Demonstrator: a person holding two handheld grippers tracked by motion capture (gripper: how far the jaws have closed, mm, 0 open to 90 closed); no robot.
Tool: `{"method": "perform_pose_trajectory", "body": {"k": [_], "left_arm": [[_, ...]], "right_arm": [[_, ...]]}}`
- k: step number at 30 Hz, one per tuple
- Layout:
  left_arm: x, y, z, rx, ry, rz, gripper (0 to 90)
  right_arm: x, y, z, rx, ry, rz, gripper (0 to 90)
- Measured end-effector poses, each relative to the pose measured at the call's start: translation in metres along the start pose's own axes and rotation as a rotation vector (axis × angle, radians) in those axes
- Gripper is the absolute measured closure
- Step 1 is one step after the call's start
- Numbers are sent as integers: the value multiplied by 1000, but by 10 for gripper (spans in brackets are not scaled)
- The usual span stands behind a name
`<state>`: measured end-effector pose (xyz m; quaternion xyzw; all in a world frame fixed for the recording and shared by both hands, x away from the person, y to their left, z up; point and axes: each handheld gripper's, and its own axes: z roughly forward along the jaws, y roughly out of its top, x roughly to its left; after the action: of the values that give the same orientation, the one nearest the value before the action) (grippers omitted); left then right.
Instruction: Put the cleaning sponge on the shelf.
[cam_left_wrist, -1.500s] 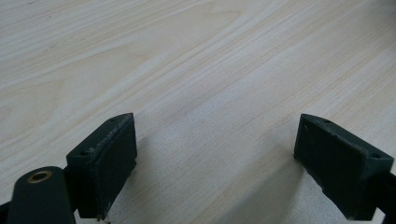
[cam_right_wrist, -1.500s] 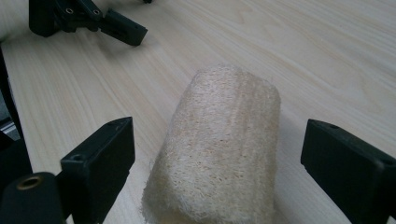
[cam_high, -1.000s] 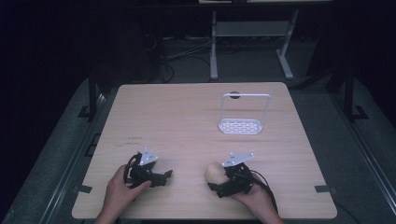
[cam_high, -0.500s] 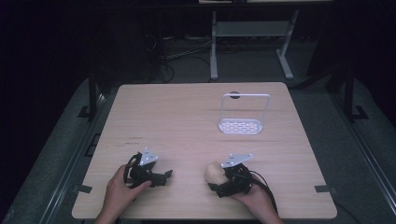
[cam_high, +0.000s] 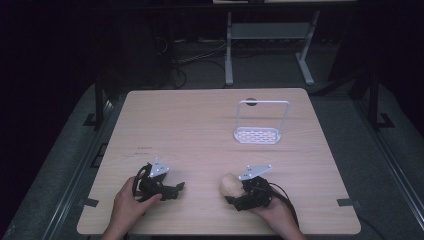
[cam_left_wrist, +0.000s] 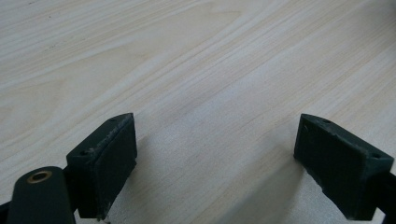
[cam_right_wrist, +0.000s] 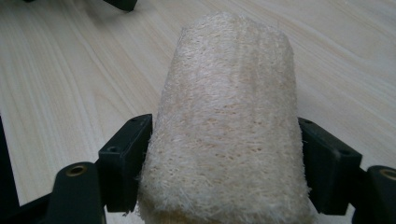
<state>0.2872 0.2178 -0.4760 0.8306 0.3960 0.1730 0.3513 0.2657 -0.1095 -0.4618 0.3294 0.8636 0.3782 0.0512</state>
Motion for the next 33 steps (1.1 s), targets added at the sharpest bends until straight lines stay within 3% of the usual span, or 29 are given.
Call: {"method": "perform_pose_trajectory", "body": {"k": [33], "left_arm": [[0, 0, 0, 0, 0, 0, 126]], "right_arm": [[-17, 18, -16, -43, -23, -43, 259]]}}
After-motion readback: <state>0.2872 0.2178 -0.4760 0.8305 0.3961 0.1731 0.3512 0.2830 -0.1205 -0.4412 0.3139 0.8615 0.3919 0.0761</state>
